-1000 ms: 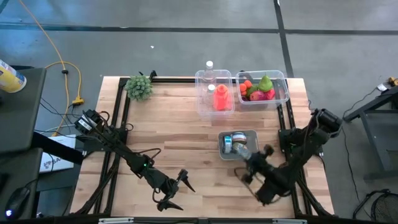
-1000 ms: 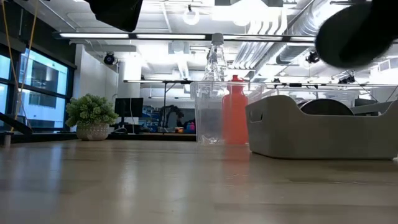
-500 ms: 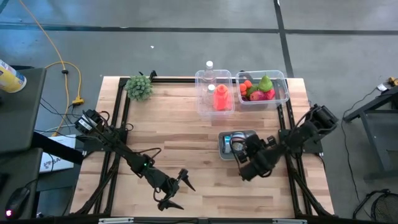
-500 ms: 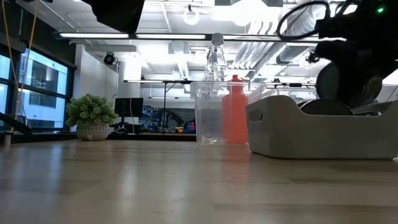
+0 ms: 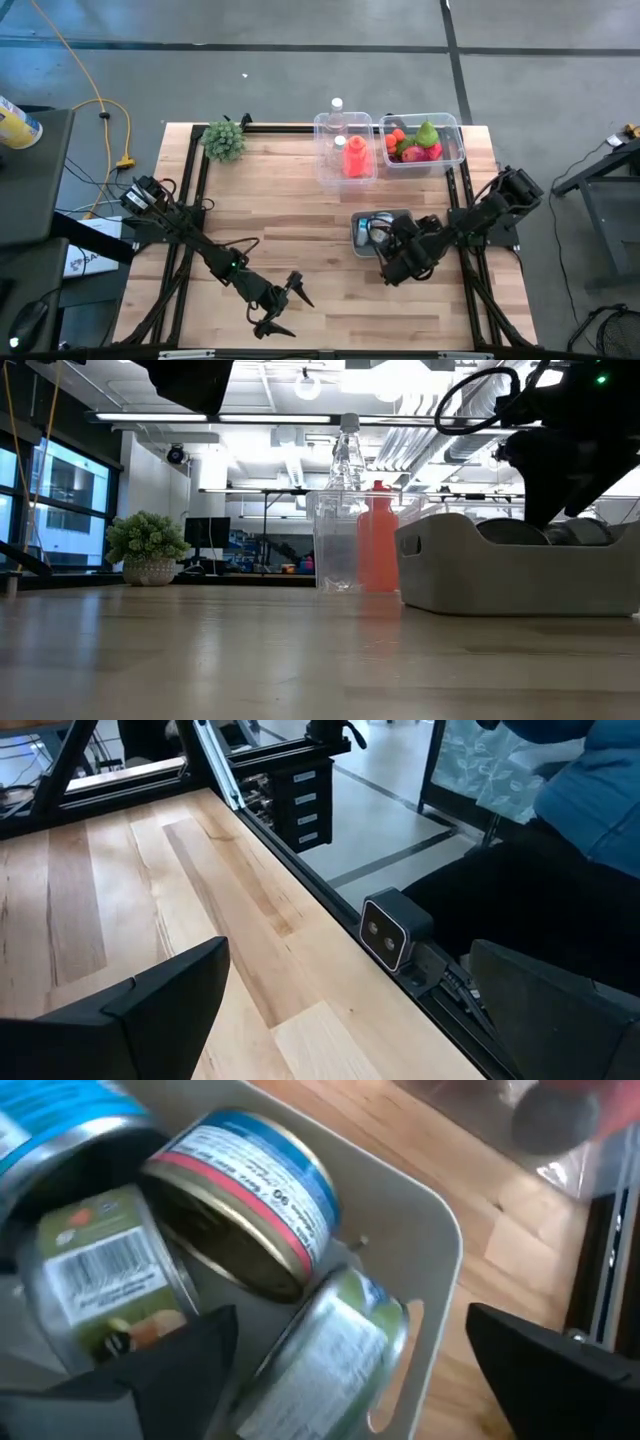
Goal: Pick & Place Food Item
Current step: Return to Home Position
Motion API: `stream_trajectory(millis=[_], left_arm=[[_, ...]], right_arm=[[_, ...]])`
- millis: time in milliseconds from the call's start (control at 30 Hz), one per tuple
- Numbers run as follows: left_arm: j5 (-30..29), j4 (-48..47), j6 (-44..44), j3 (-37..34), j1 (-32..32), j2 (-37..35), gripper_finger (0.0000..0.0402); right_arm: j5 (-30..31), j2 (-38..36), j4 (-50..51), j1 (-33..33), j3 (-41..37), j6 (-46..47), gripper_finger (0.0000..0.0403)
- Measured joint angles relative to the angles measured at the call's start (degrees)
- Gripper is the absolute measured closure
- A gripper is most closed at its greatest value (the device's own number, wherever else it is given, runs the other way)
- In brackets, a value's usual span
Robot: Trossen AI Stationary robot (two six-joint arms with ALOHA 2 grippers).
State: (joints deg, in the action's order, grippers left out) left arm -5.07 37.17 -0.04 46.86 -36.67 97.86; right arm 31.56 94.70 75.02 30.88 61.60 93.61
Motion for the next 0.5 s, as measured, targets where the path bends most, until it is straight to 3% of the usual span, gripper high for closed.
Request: stream_trajectory(millis=[100,267,500], left_arm=[[0.0,0.4,-2.9,0.0,0.9,0.0,0.0002],[-0.1,0.4,-10.6,0.0,4.1,0.0,0.0002],[-0.1,0.3,-11.6,0.0,9.3,-1.4,0.0002]], right_arm=[[1.7,0.0,0.0,0.7,0.7,-2.2,0.0008],[7.2,0.0,-3.7,2.2,0.9,-4.0,0.0019],[13.4,0.0,-16.0,0.5,0.9,-8.6,0.0025]])
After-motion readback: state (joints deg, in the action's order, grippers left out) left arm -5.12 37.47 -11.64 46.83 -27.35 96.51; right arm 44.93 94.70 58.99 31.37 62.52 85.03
